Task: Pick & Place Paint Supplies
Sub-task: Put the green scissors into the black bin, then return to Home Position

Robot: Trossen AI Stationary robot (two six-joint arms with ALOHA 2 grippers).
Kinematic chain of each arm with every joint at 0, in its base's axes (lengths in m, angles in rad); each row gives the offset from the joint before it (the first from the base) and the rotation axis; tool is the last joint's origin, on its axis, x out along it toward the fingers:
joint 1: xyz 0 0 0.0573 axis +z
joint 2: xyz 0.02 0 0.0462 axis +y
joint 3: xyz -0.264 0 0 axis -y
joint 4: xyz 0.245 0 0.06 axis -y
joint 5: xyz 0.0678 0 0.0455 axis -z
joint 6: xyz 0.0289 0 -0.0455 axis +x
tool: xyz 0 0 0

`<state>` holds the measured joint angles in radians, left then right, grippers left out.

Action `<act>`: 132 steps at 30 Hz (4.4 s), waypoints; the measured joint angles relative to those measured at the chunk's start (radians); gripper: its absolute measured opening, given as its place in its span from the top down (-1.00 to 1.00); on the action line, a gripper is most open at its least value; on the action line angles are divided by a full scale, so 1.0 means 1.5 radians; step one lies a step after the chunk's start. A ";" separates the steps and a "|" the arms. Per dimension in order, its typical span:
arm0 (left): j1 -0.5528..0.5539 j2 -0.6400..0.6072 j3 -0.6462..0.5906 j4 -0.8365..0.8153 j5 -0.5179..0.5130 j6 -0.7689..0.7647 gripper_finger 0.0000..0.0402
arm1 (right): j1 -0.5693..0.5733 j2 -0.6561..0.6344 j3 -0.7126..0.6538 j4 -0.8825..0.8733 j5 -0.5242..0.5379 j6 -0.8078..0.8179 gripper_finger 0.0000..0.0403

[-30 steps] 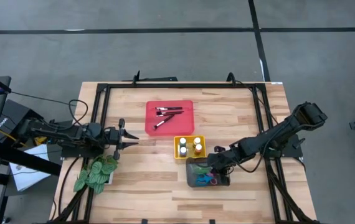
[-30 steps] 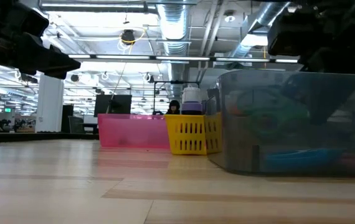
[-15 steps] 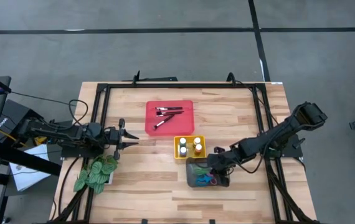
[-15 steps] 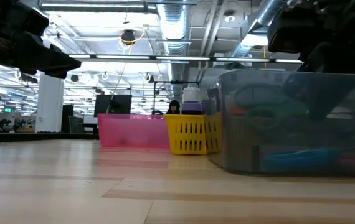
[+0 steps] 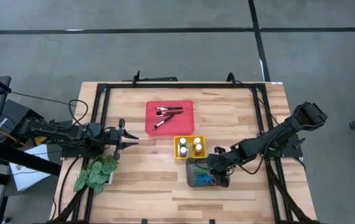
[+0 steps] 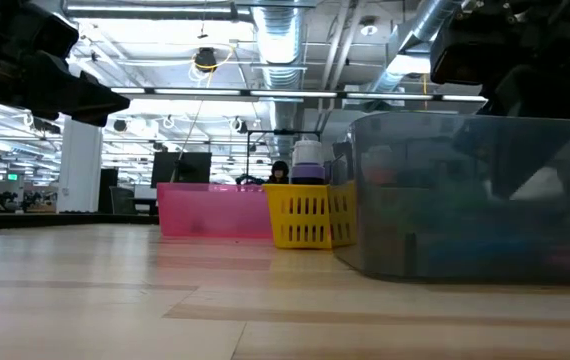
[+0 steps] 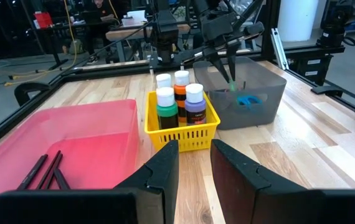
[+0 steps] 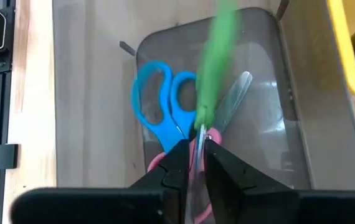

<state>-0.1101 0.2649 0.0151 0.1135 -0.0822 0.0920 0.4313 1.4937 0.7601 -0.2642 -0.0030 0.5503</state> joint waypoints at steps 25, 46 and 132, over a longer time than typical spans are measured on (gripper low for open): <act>0.000 0.000 0.000 0.000 -0.003 0.000 0.57 | 0.053 -0.200 0.001 0.006 0.280 -0.148 0.99; 0.000 0.000 0.000 0.006 -0.002 0.000 0.57 | -0.222 -0.032 0.000 0.378 -0.135 -0.339 1.00; -0.001 0.011 0.000 0.035 -0.003 0.000 0.57 | -0.268 -0.987 -0.503 0.205 -0.097 -0.244 1.00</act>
<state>-0.1112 0.2810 0.0147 0.1658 -0.0860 0.0919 0.0299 0.0128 0.0055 0.0433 -0.1482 0.1844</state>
